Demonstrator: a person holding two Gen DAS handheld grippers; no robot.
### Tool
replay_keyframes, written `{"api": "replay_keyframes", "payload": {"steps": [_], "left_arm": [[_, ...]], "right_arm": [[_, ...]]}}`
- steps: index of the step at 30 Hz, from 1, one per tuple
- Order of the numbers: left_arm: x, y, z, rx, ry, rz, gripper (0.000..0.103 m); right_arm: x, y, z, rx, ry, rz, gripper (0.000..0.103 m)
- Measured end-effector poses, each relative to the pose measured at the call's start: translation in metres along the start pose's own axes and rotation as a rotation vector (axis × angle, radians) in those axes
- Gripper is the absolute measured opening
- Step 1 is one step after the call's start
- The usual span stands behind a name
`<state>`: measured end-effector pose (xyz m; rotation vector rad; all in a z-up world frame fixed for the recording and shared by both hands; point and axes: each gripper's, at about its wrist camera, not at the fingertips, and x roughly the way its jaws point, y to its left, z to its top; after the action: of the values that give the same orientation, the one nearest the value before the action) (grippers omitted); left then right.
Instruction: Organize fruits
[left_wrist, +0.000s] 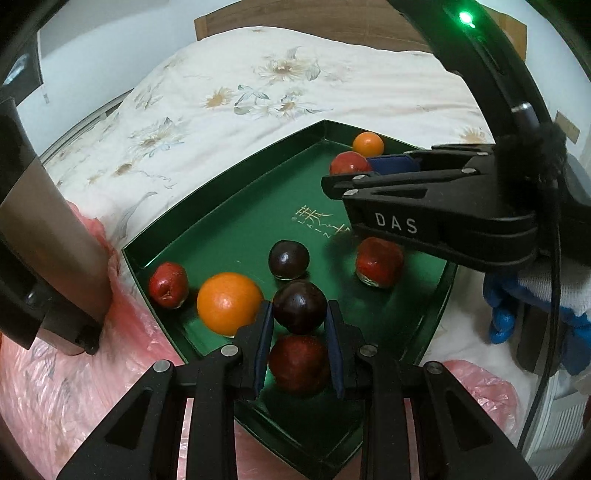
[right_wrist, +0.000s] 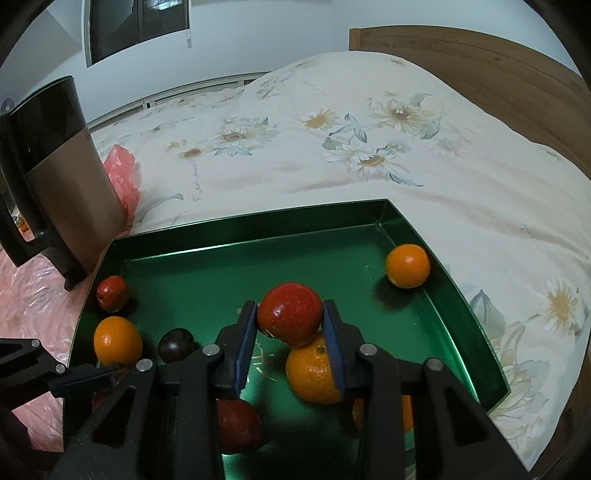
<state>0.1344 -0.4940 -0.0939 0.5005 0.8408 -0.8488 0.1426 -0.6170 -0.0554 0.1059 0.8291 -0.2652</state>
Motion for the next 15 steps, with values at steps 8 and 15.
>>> {"api": "replay_keyframes", "payload": {"steps": [8,15], "left_arm": [[-0.006,0.001,0.001,-0.005,-0.018,0.011,0.045],[-0.021,0.010,0.002,-0.034,-0.041,0.016,0.052]], "right_arm": [[-0.002,0.004,0.000,-0.002,-0.008,-0.026,0.079],[-0.011,0.004,0.003,0.009,-0.020,-0.036,0.084]]}}
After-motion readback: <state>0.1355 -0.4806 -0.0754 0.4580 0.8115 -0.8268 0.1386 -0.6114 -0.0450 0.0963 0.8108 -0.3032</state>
